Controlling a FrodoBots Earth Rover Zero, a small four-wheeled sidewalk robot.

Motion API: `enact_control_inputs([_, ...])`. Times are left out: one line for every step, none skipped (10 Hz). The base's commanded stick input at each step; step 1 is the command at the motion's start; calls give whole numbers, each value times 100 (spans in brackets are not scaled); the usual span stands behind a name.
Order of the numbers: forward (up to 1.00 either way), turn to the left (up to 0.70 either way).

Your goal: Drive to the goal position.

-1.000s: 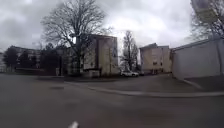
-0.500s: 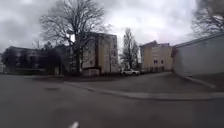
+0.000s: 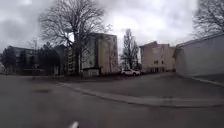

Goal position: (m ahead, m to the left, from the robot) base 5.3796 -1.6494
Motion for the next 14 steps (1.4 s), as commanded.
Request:
enact_control_inputs([100, -23])
enact_control_inputs([100, -37])
enact_control_inputs([100, -39])
enact_control_inputs([100, -40])
enact_control_inputs([100, -40])
enact_control_inputs([100, -40])
enact_control_inputs([100, -32])
enact_control_inputs([100, -6])
enact_control_inputs([100, 0])
enact_control_inputs([100, 0])
enact_control_inputs([100, 0])
enact_control_inputs([100, 0])
enact_control_inputs([100, 0])
enact_control_inputs([100, 0])
